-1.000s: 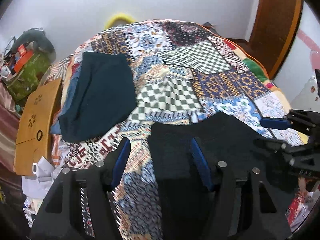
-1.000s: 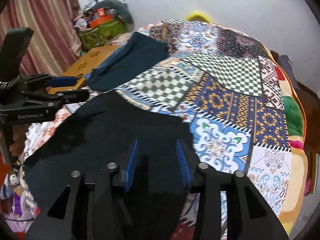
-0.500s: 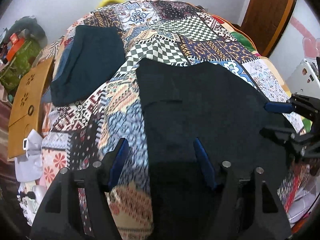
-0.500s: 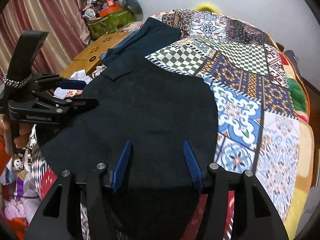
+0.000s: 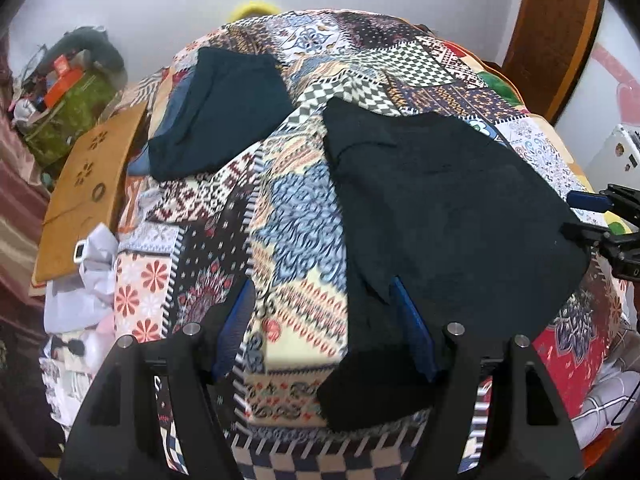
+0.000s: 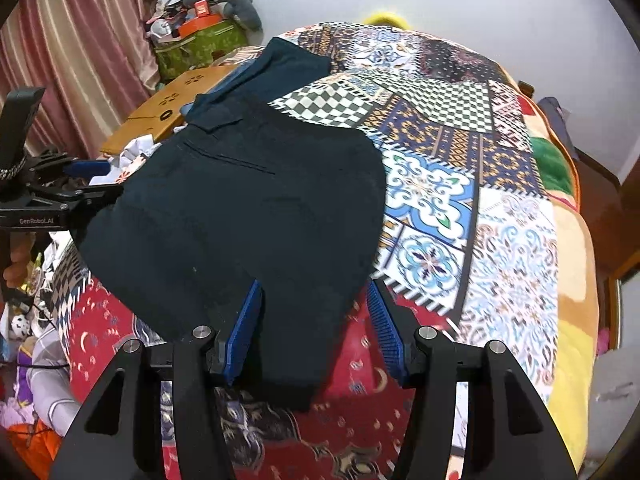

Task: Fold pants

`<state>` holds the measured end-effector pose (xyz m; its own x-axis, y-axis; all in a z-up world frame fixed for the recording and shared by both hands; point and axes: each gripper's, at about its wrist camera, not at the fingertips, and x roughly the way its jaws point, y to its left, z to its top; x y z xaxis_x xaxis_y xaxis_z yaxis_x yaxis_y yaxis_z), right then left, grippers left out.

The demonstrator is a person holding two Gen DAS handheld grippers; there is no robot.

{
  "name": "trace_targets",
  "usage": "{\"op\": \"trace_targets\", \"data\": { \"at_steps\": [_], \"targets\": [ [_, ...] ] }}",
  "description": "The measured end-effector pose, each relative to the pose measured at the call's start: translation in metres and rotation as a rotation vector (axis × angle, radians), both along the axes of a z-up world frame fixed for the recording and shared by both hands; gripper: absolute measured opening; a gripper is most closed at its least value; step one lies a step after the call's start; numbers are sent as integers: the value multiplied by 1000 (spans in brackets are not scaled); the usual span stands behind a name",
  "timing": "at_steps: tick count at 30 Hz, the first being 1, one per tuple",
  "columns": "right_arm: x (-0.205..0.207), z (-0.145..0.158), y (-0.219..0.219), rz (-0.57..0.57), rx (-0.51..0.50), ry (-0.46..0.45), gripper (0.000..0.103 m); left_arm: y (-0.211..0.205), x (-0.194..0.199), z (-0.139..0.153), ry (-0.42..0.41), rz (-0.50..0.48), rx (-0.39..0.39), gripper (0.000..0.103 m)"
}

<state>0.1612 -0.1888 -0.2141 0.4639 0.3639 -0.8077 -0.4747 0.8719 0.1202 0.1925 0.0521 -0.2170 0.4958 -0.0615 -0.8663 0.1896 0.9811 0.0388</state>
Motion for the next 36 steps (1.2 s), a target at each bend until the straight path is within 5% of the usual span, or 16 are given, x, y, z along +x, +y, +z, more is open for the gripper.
{"op": "trace_targets", "data": {
  "at_steps": [15,22,27,36],
  "targets": [
    [-15,15,-33,-88,-52,-65,51,13,6,37,-78,61,-37,72],
    [-5,34,-28,-87,-1,-146,68,-6,28,51,-108,26,-71,87],
    [12,30,-21,-79,50,-134,77,-22,53,31,-19,-3,-118,89],
    [57,-17,-14,-67,209,145,77,-23,99,-21,206,-6,-211,89]
  ]
}}
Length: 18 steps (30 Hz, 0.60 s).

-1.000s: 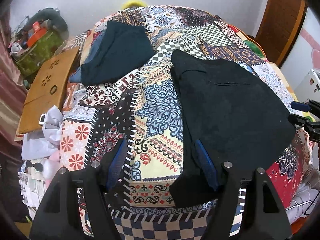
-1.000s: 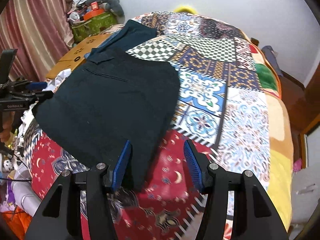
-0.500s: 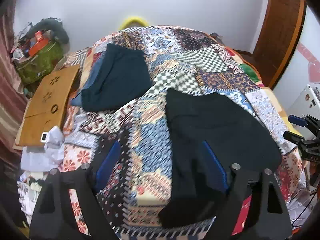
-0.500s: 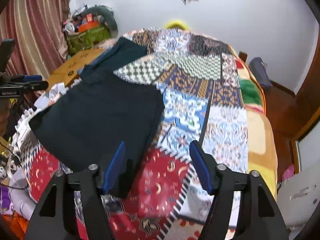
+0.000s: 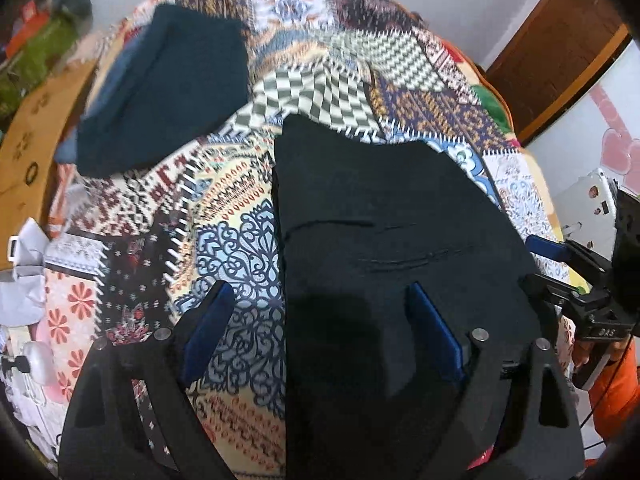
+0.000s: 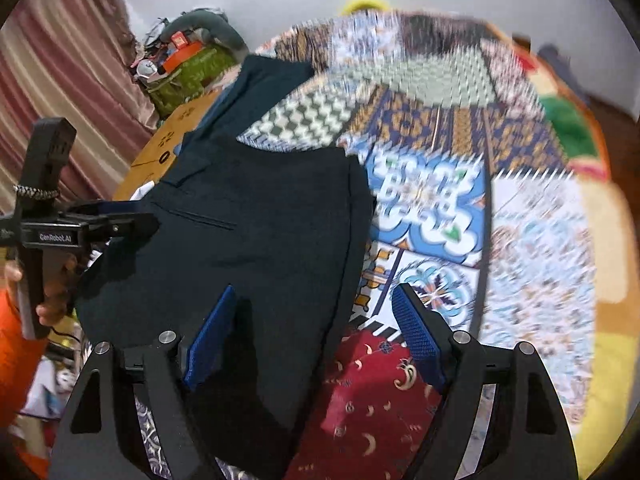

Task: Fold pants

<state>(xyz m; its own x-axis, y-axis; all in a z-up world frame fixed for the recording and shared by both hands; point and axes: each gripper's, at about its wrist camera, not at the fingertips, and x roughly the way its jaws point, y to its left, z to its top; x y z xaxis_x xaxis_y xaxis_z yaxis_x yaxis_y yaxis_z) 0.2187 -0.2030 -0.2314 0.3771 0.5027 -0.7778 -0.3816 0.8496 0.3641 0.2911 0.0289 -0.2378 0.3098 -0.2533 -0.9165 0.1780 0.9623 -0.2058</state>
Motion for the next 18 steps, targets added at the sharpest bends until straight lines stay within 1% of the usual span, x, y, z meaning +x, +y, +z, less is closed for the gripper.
{"op": "trace_targets", "data": {
  "at_steps": [2,5,8,11,12,13,15,17,18],
  "targets": [
    [7,-9,0,13,32,55,77,-1,7,-6,40,-16,-34,89],
    [18,-19,0,30,113,138,77,-7,15,-13,94,-54,-65,90],
    [27,-30,1,49,182,214,79,-11,21,-18,125,-76,-91,90],
    [32,-33,6,72,206,225,76,-15,26,-21,146,-80,-128,89],
    [32,-33,9,82,212,222,75,-16,28,-21,151,-78,-143,86],
    [35,-33,11,89,219,225,70,-18,31,-21,153,-77,-155,81],
    [39,-33,13,91,229,232,63,-20,34,-21,154,-67,-163,75],
    [41,-32,14,89,241,240,50,-21,36,-19,146,-59,-163,70],
    [42,-32,13,86,248,247,48,-21,37,-18,142,-50,-170,66]
  ]
}}
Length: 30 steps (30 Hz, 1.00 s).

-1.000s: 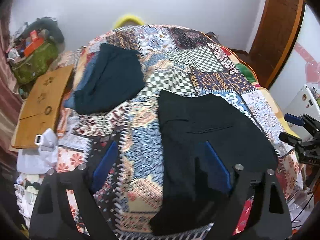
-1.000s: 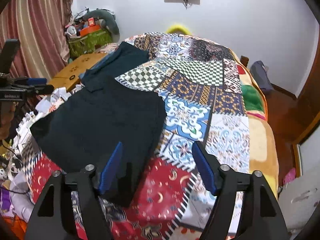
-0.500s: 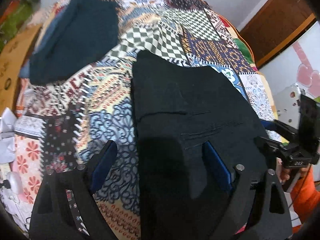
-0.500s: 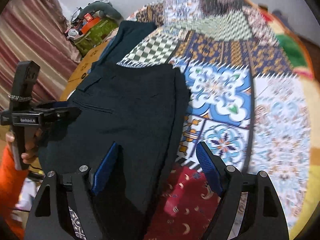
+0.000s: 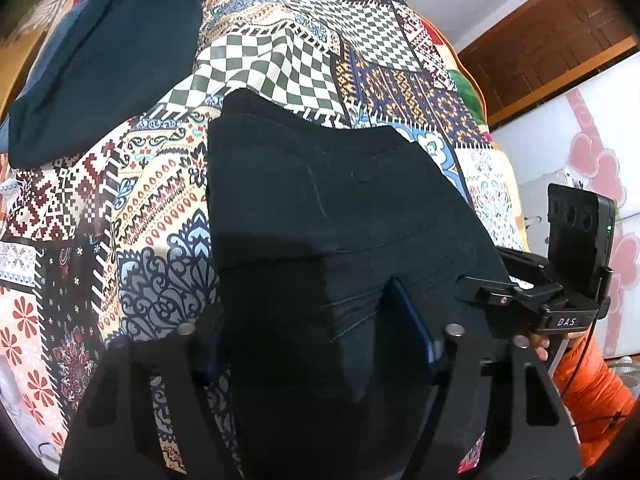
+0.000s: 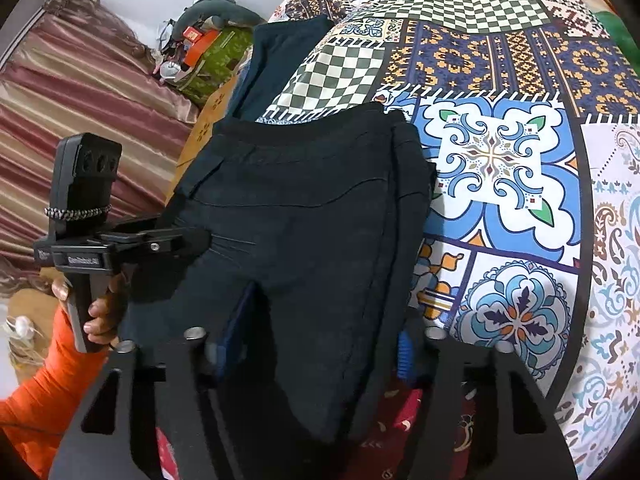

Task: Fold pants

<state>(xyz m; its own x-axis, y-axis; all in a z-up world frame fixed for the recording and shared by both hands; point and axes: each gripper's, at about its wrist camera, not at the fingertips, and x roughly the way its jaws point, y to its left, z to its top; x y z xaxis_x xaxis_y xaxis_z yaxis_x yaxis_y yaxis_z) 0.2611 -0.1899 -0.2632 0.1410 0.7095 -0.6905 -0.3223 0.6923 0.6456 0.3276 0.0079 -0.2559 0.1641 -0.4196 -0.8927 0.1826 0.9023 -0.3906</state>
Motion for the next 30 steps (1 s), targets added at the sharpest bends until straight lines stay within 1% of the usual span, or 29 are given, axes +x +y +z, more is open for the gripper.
{"op": "trace_targets", "data": {
  "at_steps": [1,2,3,4,5,6,8,13,15,19,24,25,28,30],
  "targets": [
    [1,1,0,-2,6,6,41,1,0,2,-5,5,-4,64],
    [1,2,0,-6,9,7,35,2,-1,4,-15,8,-3,58],
    [1,5,0,-8,8,2,33,3,-2,7,-29,11,6,49],
    [0,9,1,-9,-2,-17,28,6,-3,12,-49,17,14,45],
    [-2,13,2,-12,-15,-39,25,7,-5,17,-70,21,14,38],
    [-1,15,2,-13,-20,-51,24,7,-9,24,-102,19,9,33],
    [-2,23,4,-10,-16,-74,22,6,-16,37,-160,-3,14,29],
    [-1,52,18,-10,-40,-177,21,4,-27,72,-307,-32,83,26],
    [2,65,23,-17,-42,-223,21,10,-26,86,-351,-24,91,26],
    [16,100,41,-31,-33,-329,21,33,-22,123,-458,15,92,26],
    [40,137,66,-44,-16,-446,21,60,-3,160,-565,68,108,26],
    [46,143,74,-43,-16,-472,21,64,6,167,-592,85,118,26],
    [67,159,96,-47,-8,-523,21,84,23,181,-652,126,138,25],
    [80,163,108,-45,-4,-548,21,97,35,185,-676,147,147,25]
  ]
}}
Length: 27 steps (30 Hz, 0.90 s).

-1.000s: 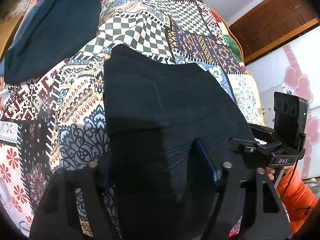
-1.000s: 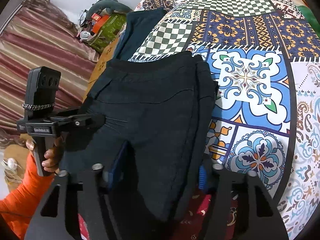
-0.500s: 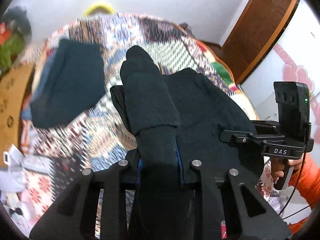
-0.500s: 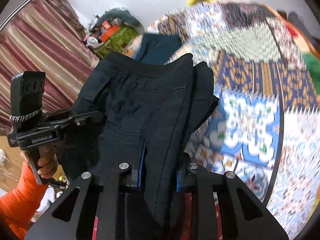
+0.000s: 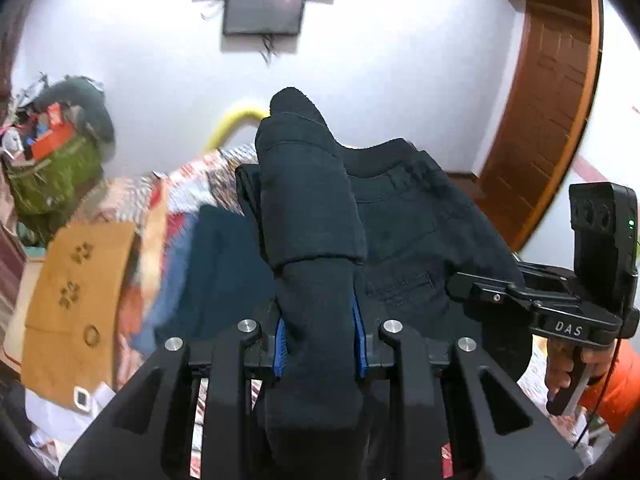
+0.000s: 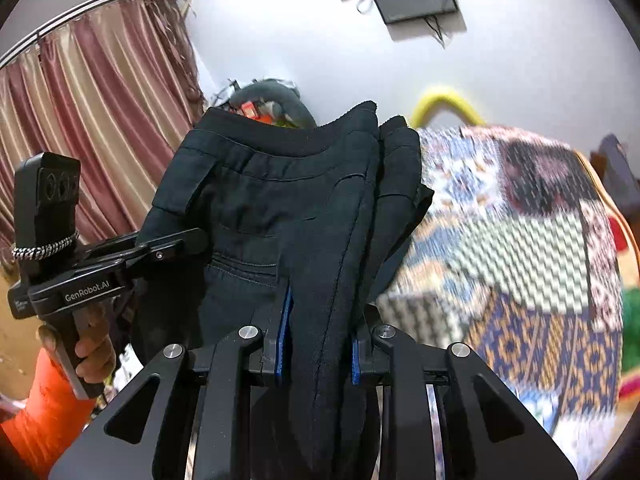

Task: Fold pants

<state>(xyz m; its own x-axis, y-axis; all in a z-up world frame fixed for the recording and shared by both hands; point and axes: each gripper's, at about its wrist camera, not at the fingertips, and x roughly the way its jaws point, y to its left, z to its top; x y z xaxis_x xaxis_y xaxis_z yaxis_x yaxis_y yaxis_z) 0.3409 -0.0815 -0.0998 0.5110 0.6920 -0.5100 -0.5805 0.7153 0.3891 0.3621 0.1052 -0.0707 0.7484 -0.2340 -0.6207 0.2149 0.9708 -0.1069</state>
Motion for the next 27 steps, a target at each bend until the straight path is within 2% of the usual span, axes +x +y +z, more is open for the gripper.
{"op": "trace_targets", "data": {
  "at_steps": [4,8,12,20,24,25,27],
  "targets": [
    [28,-2,29,7,-3,-32,21,34,32,-3,-10,49,-29,26],
    [54,-16,61,9,-14,-25,21,66,71,-26,17,90,-37,25],
    [79,-41,87,13,-36,7,21,89,102,-62,56,130,-34,25],
    [134,-112,127,-6,-155,105,21,125,165,-158,185,192,-52,25],
    [152,-149,140,-37,-221,171,21,122,195,-204,264,193,-5,26],
    [153,-156,142,-47,-230,194,21,121,202,-216,285,210,11,26],
    [159,-169,140,-62,-253,234,23,121,209,-226,286,244,25,35]
  ]
}}
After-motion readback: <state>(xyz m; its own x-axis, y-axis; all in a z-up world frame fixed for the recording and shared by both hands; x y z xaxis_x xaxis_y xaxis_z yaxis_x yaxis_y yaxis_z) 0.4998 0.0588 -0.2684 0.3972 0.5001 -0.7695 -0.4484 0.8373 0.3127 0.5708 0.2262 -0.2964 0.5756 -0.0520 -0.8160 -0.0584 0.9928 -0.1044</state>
